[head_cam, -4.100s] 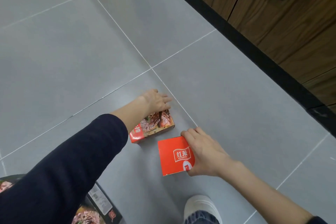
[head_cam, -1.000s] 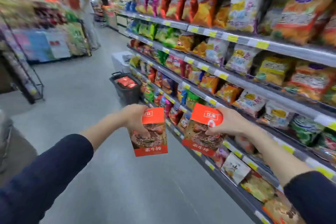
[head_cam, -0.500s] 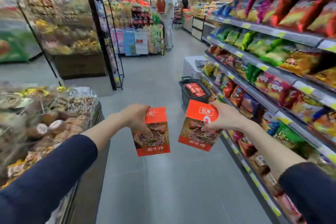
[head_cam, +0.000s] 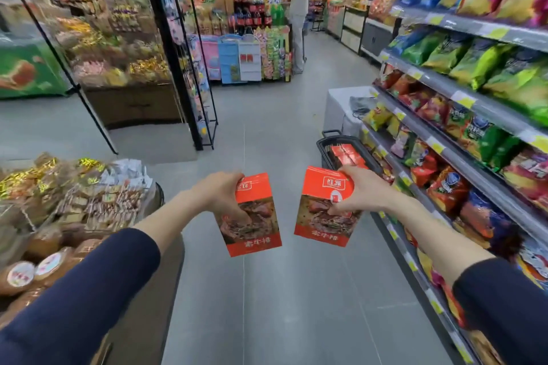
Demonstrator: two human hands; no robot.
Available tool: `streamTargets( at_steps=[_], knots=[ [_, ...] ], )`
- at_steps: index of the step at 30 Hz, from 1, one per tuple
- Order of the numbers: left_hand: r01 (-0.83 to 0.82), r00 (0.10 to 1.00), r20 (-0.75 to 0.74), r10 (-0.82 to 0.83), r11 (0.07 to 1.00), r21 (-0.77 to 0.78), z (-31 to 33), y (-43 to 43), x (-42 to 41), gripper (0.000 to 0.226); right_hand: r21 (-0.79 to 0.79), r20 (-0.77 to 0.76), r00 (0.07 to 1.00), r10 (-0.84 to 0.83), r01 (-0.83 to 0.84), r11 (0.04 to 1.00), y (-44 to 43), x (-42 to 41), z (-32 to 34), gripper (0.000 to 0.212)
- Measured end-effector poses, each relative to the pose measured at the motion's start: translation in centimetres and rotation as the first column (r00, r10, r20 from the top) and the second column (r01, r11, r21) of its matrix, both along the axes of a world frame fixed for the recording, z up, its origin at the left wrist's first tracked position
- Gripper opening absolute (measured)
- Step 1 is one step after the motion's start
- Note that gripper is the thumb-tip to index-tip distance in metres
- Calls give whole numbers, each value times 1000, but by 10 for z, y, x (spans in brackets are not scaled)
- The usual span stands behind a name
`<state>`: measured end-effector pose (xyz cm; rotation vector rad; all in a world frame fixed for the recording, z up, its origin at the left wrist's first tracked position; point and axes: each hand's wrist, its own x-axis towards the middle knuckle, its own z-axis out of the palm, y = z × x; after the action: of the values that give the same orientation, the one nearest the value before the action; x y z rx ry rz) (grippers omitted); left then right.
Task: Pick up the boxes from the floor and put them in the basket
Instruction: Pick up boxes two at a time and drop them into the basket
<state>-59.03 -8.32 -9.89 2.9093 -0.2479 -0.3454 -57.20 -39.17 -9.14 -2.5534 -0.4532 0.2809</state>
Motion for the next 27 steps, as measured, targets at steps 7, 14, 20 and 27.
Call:
streamTargets(
  at_steps=[7,14,20,27],
  knots=[
    [-44,999,-7,44,999,-16,2,18,159,74,30,9,1000,3,-4,1000,13,171,3,75],
    [12,1000,-27,-12,1000,11,-13,39,347,72,39,3,999,-49,49,998,31,346,-12,66],
    [119,993,-21,-118,991,66,-5,42,528,72,64,-14,981,-191,191,979,31,487,-14,61],
    [259,966,-21,-259,956,134,-12,-5,725,74,83,-19,940,-339,340,937,-12,623,-29,70]
  ],
)
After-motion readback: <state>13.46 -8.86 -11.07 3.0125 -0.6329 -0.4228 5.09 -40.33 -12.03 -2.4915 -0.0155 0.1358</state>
